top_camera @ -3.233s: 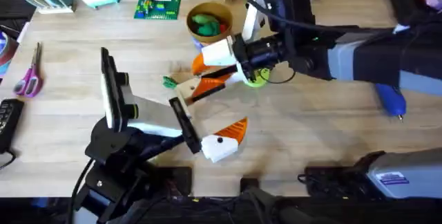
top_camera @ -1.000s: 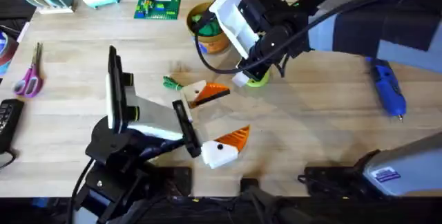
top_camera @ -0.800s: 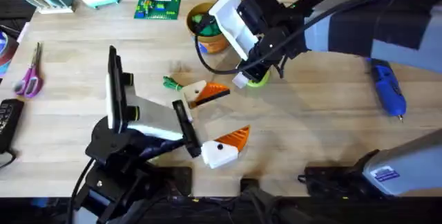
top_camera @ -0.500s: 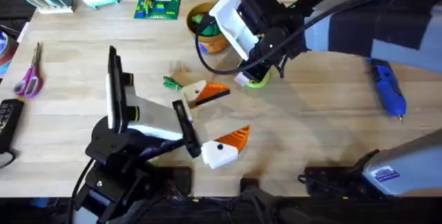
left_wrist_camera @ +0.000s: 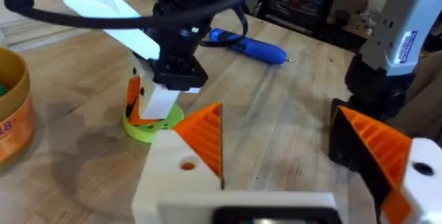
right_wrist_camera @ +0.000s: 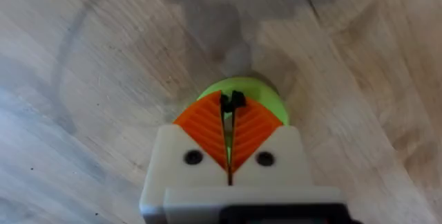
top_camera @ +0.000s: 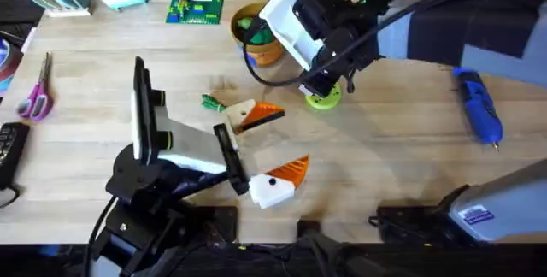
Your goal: Pick up the gripper from the table and insert it into the empty holder that is missing its gripper. Then pick up a screw, insert it into the mounting hole, and use the screwdriver to tighten it. Finally, clean up the table by picking up the vegetable and placing it into the bucket.
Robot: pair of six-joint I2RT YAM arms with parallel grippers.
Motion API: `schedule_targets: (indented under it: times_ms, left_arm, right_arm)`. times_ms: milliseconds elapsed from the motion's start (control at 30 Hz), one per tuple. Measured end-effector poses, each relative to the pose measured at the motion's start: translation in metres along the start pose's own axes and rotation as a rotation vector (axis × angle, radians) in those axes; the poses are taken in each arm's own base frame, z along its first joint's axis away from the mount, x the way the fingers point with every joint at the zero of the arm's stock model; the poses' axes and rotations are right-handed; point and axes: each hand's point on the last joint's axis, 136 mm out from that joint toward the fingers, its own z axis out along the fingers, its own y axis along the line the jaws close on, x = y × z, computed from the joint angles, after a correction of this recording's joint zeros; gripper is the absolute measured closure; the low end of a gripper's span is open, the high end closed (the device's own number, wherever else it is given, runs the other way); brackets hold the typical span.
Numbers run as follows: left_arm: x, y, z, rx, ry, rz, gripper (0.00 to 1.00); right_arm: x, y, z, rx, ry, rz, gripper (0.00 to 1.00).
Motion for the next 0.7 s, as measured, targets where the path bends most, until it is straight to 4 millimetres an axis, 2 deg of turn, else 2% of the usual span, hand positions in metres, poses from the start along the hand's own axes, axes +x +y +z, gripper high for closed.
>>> schedule_targets:
  times_ms: [267,433,533,700]
  left_arm:
    - [0.0,0.0,0.0,0.0,0.0,0.0,0.009]
    - [0.0,0.0,0.0,0.0,0.0,0.0,0.009]
    - [0.0,0.0,0.0,0.0,0.0,0.0,0.008]
    - [0.0,0.0,0.0,0.0,0.0,0.002,0.008]
  right_arm:
    - [-0.016,-0.014,-0.027,0.039,-0.001,0.003,0.994]
    - [-0.022,-0.014,-0.052,0.013,0.018,0.007,0.994]
    - [-0.031,-0.007,-0.074,-0.046,0.002,0.008,0.994]
    - [-0.054,-0.003,-0.127,-0.105,-0.082,0.012,0.994]
